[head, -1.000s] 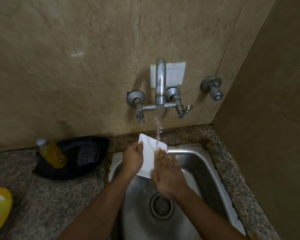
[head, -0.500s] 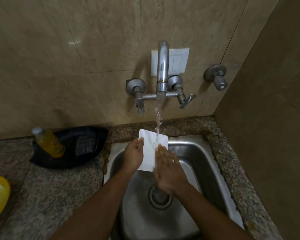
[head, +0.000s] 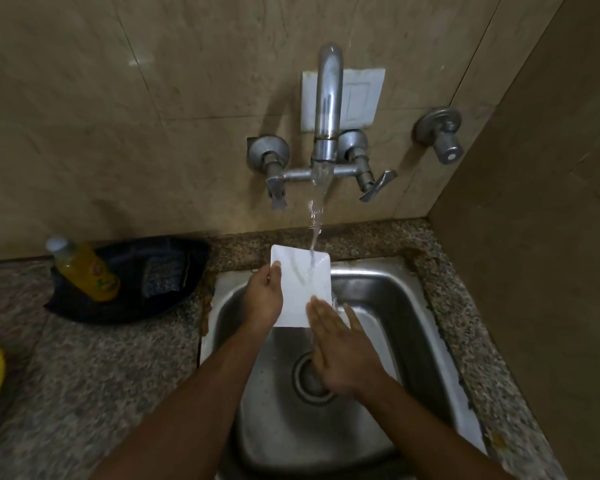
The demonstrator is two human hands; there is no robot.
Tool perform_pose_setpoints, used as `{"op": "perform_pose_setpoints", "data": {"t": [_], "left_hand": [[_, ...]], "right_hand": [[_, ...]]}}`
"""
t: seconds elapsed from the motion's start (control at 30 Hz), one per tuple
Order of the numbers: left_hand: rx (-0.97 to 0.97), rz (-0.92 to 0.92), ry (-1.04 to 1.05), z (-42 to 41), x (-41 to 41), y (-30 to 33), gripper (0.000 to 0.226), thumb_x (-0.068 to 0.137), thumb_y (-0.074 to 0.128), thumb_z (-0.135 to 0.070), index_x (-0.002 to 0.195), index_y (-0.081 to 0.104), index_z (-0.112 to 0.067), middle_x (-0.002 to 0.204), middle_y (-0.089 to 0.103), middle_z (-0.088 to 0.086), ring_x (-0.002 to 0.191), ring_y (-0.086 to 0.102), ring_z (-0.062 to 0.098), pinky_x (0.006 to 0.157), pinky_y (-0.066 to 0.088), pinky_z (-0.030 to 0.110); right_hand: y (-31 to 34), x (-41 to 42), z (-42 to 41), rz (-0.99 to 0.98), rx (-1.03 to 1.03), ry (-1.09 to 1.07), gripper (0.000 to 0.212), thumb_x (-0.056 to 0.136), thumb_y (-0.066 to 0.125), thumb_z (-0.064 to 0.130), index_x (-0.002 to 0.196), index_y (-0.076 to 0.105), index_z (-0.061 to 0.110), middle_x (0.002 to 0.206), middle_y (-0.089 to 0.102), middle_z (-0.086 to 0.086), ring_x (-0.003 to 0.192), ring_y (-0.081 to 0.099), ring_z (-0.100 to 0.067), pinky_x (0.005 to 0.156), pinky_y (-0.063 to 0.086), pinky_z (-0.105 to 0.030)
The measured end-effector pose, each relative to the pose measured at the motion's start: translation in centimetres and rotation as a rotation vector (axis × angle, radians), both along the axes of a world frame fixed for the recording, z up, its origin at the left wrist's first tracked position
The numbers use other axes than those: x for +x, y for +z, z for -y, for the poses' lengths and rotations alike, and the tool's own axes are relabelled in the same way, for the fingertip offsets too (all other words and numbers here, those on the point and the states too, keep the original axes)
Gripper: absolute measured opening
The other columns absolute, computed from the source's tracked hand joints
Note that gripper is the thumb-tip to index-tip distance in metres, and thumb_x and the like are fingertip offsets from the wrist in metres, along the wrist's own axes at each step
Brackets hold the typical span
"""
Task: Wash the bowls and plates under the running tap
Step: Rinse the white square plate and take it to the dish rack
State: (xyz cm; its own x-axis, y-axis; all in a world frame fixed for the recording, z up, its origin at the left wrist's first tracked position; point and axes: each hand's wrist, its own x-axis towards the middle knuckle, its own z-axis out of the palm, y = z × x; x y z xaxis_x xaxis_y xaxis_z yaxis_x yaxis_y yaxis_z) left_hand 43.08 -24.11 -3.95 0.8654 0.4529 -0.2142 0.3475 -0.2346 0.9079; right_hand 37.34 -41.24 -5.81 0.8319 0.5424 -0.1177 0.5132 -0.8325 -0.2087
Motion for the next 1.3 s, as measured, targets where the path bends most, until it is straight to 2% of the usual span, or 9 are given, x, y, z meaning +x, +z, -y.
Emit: {"op": "perform_pose_setpoints", "data": {"t": [0.1,0.3,0.47,0.6,0.77,0.9,1.0,1.13,1.3], "left_hand": [[-0.044,0.005,0.002,0.5,0.9,1.2,0.039,0.101,0.043,-0.042,0.102,0.067,-0.012,0.094,0.068,0.005,0.085,0.063,0.019,0.078,0.051,0.034],[-0.087,0.038,0.032,1.3,1.4,2.2,0.036,0.102,0.043,-0.039,0.1,0.066,-0.01,0.09,0.066,0.002,0.079,0.058,0.013,0.073,0.045,0.028],[-0.15,0.053,0.004,1.4,2.7,3.3,0.031,0.102,0.047,-0.033,0.084,0.061,-0.012,0.068,0.057,-0.003,0.065,0.052,0.009,0.056,0.041,0.015],[-0.336,-0.022,0.013,2.7,3.0,2.7,0.036,0.1,0.045,-0.043,0.116,0.066,-0.019,0.109,0.066,0.002,0.1,0.061,0.02,0.091,0.048,0.032],[-0.49,-0.09,-0.026,4.1,2.9,2.5,0.036,0.099,0.046,-0.047,0.109,0.066,-0.019,0.106,0.071,0.007,0.092,0.066,0.021,0.084,0.053,0.033],[-0.484,-0.109,-0.022,4.7,3.3,3.9,0.036,0.099,0.045,-0.048,0.107,0.064,-0.019,0.087,0.065,0.001,0.075,0.061,0.014,0.063,0.048,0.025],[-0.559,-0.109,-0.037,4.7,3.0,4.3,0.038,0.098,0.048,-0.047,0.111,0.066,-0.017,0.101,0.071,0.005,0.093,0.067,0.023,0.088,0.055,0.04],[-0.557,-0.164,-0.033,4.8,2.9,3.9,0.036,0.101,0.044,-0.042,0.108,0.066,-0.014,0.089,0.07,0.002,0.079,0.066,0.016,0.065,0.053,0.025],[-0.603,-0.207,-0.067,4.7,1.8,4.0,0.045,0.099,0.046,-0.046,0.118,0.066,-0.011,0.103,0.073,0.009,0.096,0.069,0.028,0.094,0.054,0.045]], "right_hand": [[0.4,0.2,-0.8,0.046,0.05,-0.056,0.07,0.092,0.02,0.041,0.155,0.017,0.01,0.162,0.014,-0.007,0.15,0.011,-0.018,0.122,0.004,-0.045],[1.9,0.8,0.0,0.075,0.071,-0.069,0.072,0.087,0.025,0.04,0.153,0.026,0.011,0.16,0.024,-0.007,0.148,0.021,-0.018,0.122,0.005,-0.04],[2.2,0.3,0.8,0.026,0.187,0.005,0.074,0.087,0.03,0.036,0.156,0.017,0.013,0.162,0.009,-0.002,0.15,0.008,-0.013,0.122,0.009,-0.032],[3.3,1.4,0.1,0.037,0.22,-0.018,0.072,0.087,0.031,0.037,0.155,0.021,0.012,0.162,0.014,-0.005,0.15,0.013,-0.016,0.122,0.013,-0.036],[3.6,0.8,1.5,0.025,0.221,0.045,0.074,0.083,0.033,0.037,0.155,0.023,0.021,0.16,0.015,0.004,0.148,0.012,-0.01,0.122,0.012,-0.038],[4.3,1.2,0.6,0.016,0.21,0.027,0.078,0.082,0.031,0.04,0.155,0.02,0.017,0.162,0.014,0.0,0.15,0.012,-0.014,0.122,0.01,-0.037],[4.8,1.2,1.9,-0.009,0.191,0.084,0.079,0.079,0.029,0.039,0.156,0.019,0.023,0.162,0.014,0.004,0.149,0.01,-0.009,0.122,0.007,-0.034],[4.9,1.7,1.3,0.017,0.185,0.059,0.079,0.081,0.029,0.041,0.156,0.018,0.017,0.163,0.012,-0.001,0.15,0.01,-0.012,0.122,0.011,-0.037],[5.0,2.2,1.9,0.051,0.149,0.075,0.074,0.087,0.025,0.04,0.155,0.018,0.012,0.162,0.016,-0.007,0.149,0.015,-0.019,0.122,0.006,-0.039]]}}
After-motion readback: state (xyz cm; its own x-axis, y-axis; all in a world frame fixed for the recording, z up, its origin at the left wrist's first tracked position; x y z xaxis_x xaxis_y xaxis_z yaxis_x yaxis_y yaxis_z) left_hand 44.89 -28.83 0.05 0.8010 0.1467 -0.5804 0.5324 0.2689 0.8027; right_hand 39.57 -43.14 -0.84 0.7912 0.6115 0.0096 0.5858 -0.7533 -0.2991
